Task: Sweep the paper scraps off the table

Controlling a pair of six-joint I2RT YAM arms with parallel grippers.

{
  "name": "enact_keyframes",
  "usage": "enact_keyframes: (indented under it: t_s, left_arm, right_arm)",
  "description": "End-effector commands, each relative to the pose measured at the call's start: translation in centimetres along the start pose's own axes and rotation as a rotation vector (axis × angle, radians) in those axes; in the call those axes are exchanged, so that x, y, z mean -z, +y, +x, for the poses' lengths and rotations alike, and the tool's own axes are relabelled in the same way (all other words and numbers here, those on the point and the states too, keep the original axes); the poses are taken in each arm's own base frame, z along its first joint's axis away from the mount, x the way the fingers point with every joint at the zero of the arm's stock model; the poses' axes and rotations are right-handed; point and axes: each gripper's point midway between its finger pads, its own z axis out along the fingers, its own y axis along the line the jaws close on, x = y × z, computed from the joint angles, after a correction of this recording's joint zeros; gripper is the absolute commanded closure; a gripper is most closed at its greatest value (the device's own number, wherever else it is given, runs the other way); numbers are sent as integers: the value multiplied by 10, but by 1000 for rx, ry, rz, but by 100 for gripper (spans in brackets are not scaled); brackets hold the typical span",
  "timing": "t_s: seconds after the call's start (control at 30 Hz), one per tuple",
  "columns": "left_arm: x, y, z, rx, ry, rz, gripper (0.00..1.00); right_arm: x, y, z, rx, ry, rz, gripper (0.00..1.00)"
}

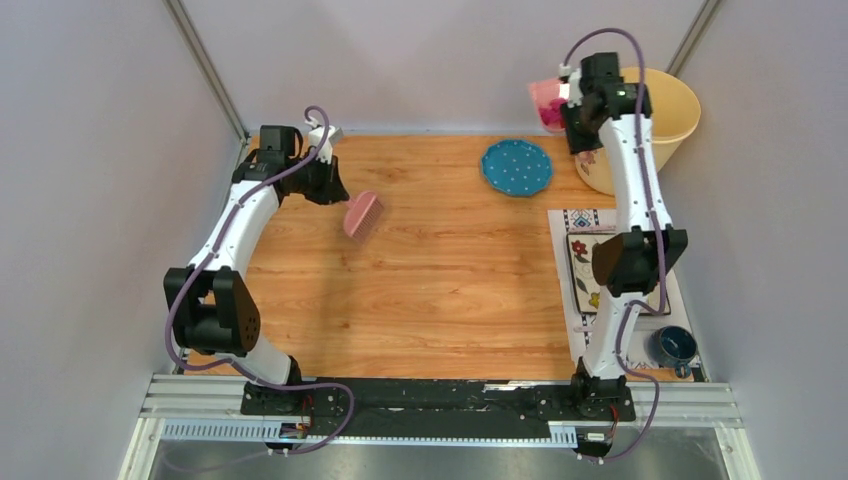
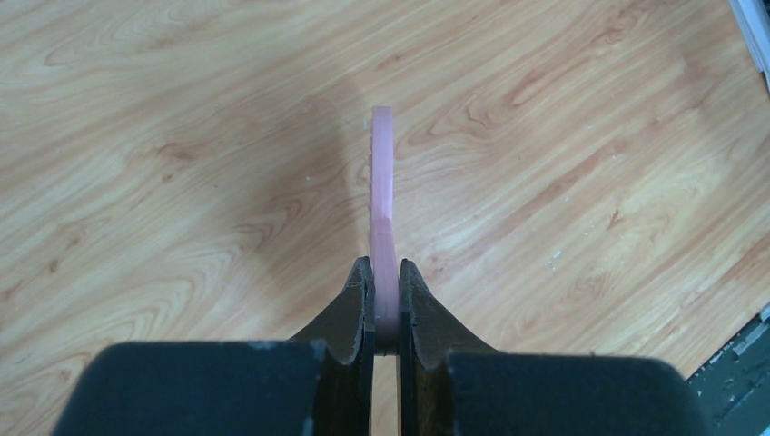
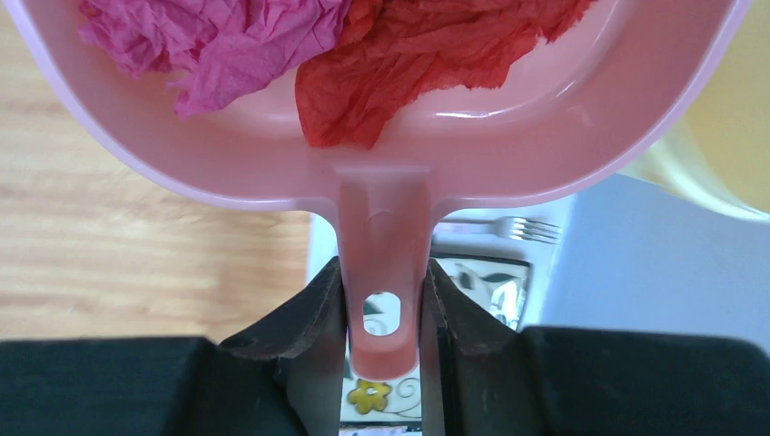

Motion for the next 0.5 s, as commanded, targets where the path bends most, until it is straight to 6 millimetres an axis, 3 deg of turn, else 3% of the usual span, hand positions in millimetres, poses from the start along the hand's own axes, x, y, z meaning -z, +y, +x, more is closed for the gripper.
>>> enact_keyframes:
  t_s: [0.0,0.03,0.2,0.37,0.4,0.43,0.47]
  left_arm:
    - [21,-13,-13,-79,-66,19,100]
    - [21,-16,-10,-70,-57,33,100]
    - [22,-21,-11,-61,-62,58,100]
    - [22,-22,-10,-59,-58,63,100]
    - [22,-22,-9,-60,-57,65,100]
    - [22,-22,-8,-62,-56,65,100]
    - [22,-23,-8,-65,-56,66,100]
  right_arm:
    - [51,-86,-12,-140,-138,183,100]
    - [56,-99,-20,-150,-186,212,100]
    - [70,-172,-16,-137,-208,439,100]
    - [84,-233,-18,-40,-177,707,100]
    - [92,-248,-28,-47,-221,767,100]
    - [87,-252,-26,-19,-202,796,100]
    - [95,-263,-25,38,-164,868,100]
